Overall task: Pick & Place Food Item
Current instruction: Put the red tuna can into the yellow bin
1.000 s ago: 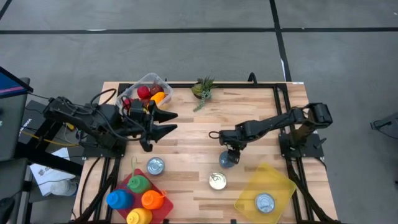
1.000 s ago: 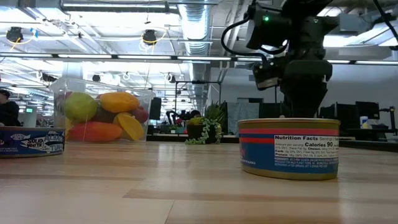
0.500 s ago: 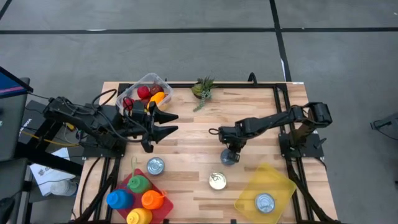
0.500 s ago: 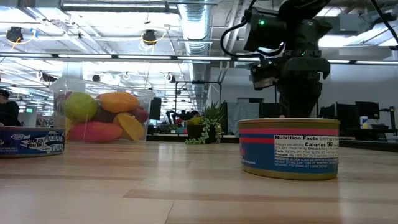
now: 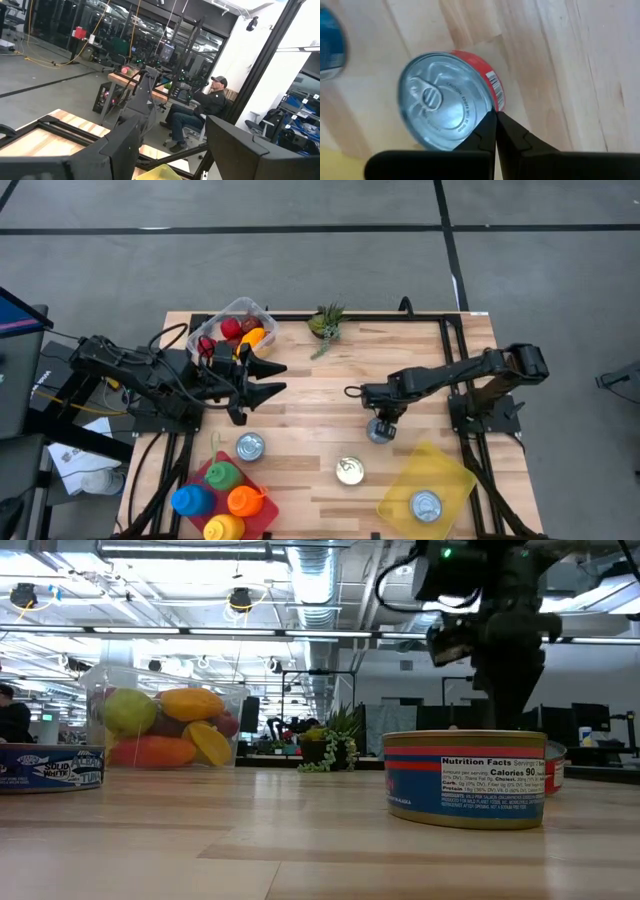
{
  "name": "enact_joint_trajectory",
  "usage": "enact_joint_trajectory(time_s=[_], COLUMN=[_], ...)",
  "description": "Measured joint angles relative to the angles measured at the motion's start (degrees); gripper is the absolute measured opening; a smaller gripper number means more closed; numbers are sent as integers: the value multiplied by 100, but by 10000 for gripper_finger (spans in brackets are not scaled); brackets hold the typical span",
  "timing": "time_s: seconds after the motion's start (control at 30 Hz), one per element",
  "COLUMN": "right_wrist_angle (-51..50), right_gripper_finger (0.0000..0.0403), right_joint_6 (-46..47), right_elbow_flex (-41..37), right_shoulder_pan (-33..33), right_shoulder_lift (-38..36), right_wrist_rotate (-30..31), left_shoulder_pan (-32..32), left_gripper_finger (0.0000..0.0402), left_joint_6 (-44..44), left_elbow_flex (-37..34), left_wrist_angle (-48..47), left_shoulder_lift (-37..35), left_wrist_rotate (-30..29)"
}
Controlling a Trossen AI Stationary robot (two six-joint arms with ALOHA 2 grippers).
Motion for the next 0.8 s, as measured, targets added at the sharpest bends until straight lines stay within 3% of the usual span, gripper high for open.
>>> enact_joint_trajectory(time_s=[0.8], right_wrist_angle=[-172], right_gripper_finger=[0], right_joint_6=[1269], right_elbow_flex=[18], right_shoulder_pan=[961], right_shoulder_lift=[-1149], right_wrist_rotate=[148], left_shoulder_pan=[0], left_gripper_finger=[218], left_joint_6=[0], left_elbow_flex=[2], left_wrist_angle=[-5], left_shoulder_lift=[0], left_wrist_rotate=[0])
